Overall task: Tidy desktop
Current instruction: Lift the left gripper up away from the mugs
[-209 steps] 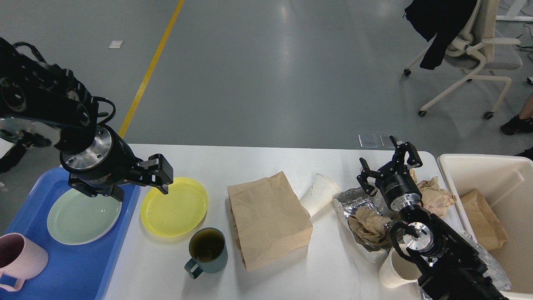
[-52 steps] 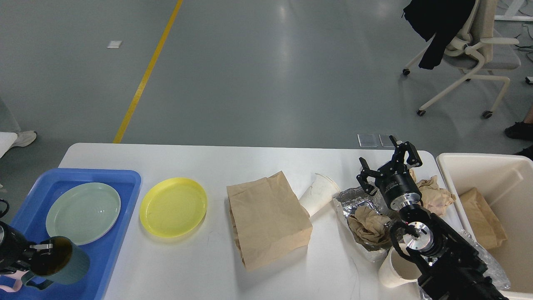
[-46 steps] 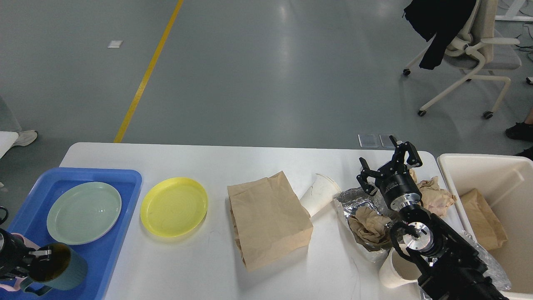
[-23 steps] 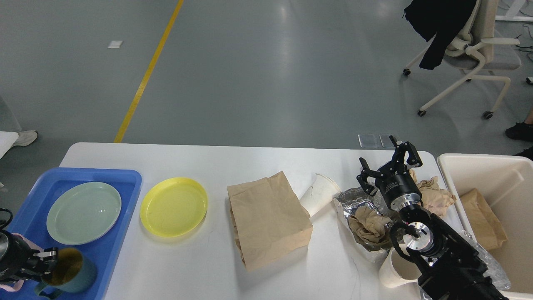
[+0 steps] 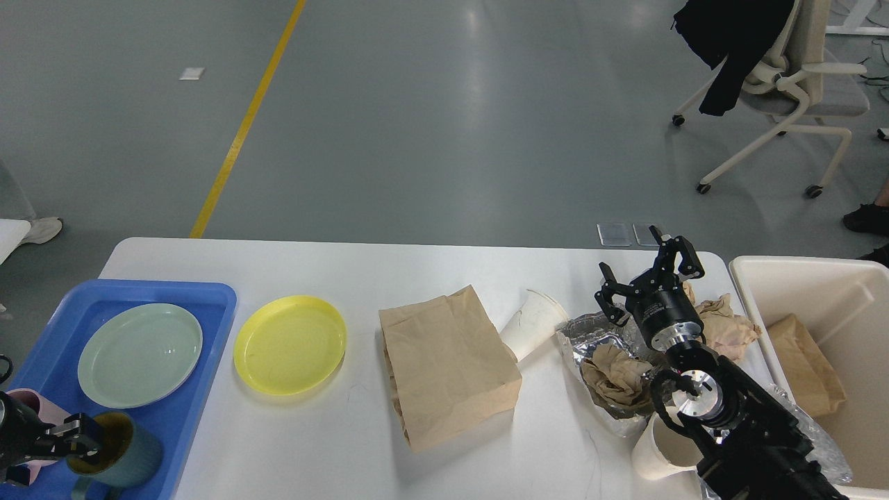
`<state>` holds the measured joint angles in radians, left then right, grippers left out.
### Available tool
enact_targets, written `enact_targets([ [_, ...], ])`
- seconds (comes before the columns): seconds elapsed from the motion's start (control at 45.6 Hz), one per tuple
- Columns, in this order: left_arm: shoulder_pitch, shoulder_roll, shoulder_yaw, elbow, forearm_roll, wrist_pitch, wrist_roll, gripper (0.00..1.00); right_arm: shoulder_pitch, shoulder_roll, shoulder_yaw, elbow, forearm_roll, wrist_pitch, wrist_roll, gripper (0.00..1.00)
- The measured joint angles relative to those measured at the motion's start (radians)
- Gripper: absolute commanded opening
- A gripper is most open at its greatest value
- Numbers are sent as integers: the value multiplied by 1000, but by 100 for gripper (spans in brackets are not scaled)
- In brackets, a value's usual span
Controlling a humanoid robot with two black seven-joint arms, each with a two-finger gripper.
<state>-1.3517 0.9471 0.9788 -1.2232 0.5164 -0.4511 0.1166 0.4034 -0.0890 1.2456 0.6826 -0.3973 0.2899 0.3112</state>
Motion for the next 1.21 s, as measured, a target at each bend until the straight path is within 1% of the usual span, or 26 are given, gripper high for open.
enact_targets([
  [0.066,-63,-4,57,-15,-10,-6,-1,82,0,0,0,0,0,0,0,100],
  [0.132,-161,-7,140,-47,-32,-12,-4,82,0,0,0,0,0,0,0,100],
  [0.241,-396,-49,333,-122,-103,-16,-8,82,0,0,0,0,0,0,0,100],
  [0.307,-529,-117,447,-158,-168,-17,-11,82,0,0,0,0,0,0,0,100],
  [0.329,-615,-181,516,-183,-227,-16,-13,82,0,0,0,0,0,0,0,100],
  [0.373,-680,-238,563,-205,-286,-17,-15,82,0,0,0,0,0,0,0,100],
  [0.46,-781,-347,607,-257,-397,-17,-15,82,0,0,0,0,0,0,0,100],
  [0.57,-900,-462,623,-330,-497,-18,-15,82,0,0,0,0,0,0,0,100],
  [0.745,-1044,-615,615,-421,-624,-34,-17,82,0,0,0,0,0,0,0,100],
  [0.855,-1103,-683,613,-435,-718,-95,-19,82,0,0,0,0,0,0,0,100],
  [0.943,-1136,-714,608,-438,-765,-157,-30,82,0,0,0,-1,0,0,0,100],
  [1.052,-1158,-732,600,-438,-781,-218,-59,82,0,0,0,-2,0,0,0,100],
  [1.206,-1160,-734,598,-438,-783,-243,-83,83,0,0,0,-2,0,0,0,100],
])
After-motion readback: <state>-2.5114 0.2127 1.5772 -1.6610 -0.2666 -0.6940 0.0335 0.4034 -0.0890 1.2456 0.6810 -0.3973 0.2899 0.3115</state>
